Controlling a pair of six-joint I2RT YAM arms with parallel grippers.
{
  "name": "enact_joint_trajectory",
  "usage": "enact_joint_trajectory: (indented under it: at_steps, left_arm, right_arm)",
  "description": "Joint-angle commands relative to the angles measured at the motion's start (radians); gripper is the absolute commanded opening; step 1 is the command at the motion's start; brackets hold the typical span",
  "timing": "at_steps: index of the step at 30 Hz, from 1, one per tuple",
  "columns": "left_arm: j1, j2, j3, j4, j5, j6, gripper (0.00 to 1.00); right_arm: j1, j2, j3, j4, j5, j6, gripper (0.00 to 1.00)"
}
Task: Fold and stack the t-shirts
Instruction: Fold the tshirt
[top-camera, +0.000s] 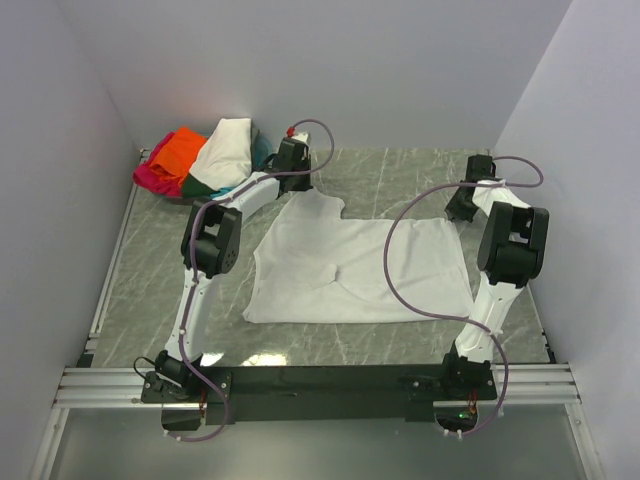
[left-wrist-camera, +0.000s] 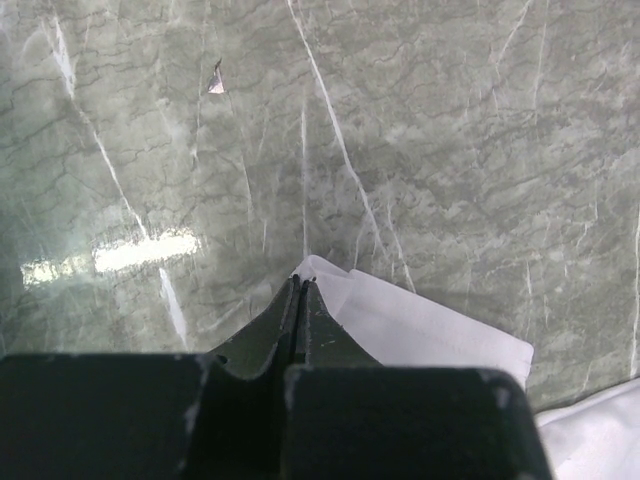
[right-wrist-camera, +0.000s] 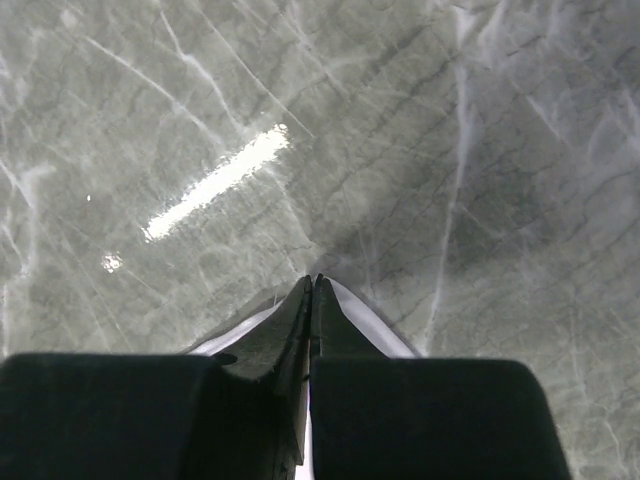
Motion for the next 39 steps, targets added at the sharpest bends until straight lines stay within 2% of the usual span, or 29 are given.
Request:
enact_joint_trajectory:
  at_steps: [1, 8, 27, 31, 39]
  left_arm:
    - [-0.002, -0.098, -0.013, 0.032, 0.015, 0.015, 0.00]
    - [0.001, -0.202, -0.139, 0.110, 0.011, -0.005, 0.00]
    - [0.004, -0.639, -0.752, 0.319, -0.008, -0.123, 0.00]
    - [-0.009, -0.717, -0.845, 0.320, 0.003, -0.134, 0.00]
    - [-0.072, -0.915, -1.032, 0.305, -0.067, -0.163, 0.00]
  right_arm:
    - [0.001, -0.052, -0.014, 0.034, -0.033, -0.012, 0.00]
    - [-0.001, -0.239, -0.142, 0.088, -0.031, -0.003, 0.00]
    - [0.001, -0.617, -0.501, 0.124, -0.036, -0.004, 0.00]
    - [-0.001, -0.698, -0.561, 0.107, 0.001, -0.004, 0.00]
    - [-0.001, -0.835, -0.665, 0.073, 0.067, 0.003, 0.00]
